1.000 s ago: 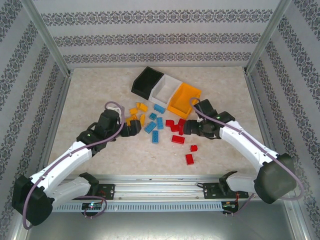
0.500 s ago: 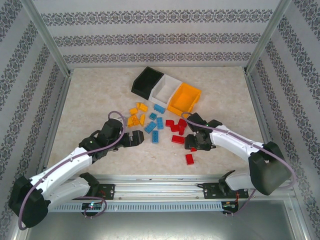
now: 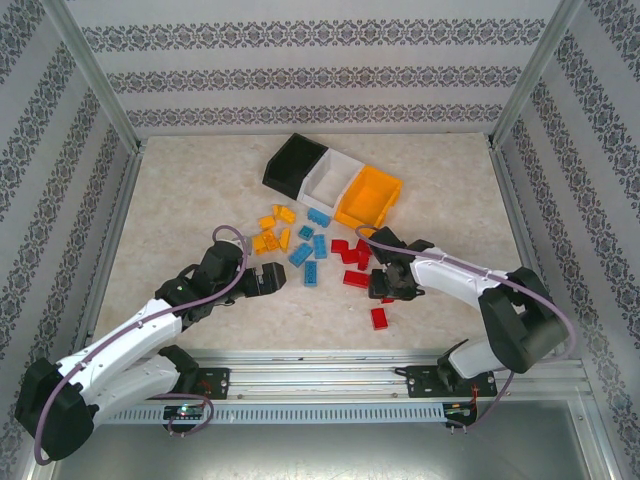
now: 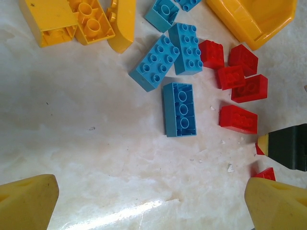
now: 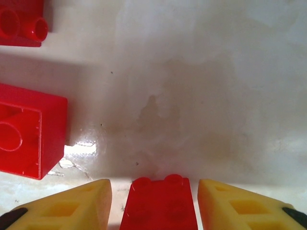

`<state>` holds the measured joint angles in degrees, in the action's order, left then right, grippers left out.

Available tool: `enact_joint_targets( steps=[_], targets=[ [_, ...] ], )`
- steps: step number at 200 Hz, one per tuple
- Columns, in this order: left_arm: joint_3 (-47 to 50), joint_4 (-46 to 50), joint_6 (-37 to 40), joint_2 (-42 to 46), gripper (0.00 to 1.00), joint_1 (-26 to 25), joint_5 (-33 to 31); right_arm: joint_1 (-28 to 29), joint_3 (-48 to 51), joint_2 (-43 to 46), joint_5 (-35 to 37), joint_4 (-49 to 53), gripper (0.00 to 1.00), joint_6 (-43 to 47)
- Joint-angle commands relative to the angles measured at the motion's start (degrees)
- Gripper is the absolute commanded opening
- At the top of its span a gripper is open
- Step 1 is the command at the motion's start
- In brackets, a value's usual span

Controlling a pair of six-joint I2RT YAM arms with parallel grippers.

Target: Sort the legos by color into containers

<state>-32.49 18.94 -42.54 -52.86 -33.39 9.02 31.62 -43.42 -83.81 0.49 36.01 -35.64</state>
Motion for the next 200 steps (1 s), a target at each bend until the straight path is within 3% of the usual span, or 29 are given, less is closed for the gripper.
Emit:
enact_joint_targets(
  steps=[1, 35, 93, 158, 200],
  targets=[
    [0.4, 1.5, -0.8, 0.5, 1.0, -0.8, -1.1, -0.6, 0.9, -0.9, -0.6, -0.6, 0.48, 0.7],
    [0.3, 1.1, -0.9, -0.3, 1.0, -0.8, -0.8, -0.6, 1.2, -0.7, -0.5, -0.4, 0.44, 0.5],
    [0.6, 1.5, -1.4, 0.0, 1.0, -0.8, -0.8, -0.7, 2.0, 0.3, -0.1, -0.6, 0.26, 0.3],
    [0.8, 1.6, -1.9, 1.4, 1.0, -0.8, -0.8, -1.7, -0.2, 6.7, 0.4, 2.9, 0.21, 0.4],
    [0.4, 1.4, -1.6, 1.2, 1.0, -0.8, -0.5, -5.2, -8.2, 11.3, -1.9, 7.4, 0.21, 2.5]
  ],
)
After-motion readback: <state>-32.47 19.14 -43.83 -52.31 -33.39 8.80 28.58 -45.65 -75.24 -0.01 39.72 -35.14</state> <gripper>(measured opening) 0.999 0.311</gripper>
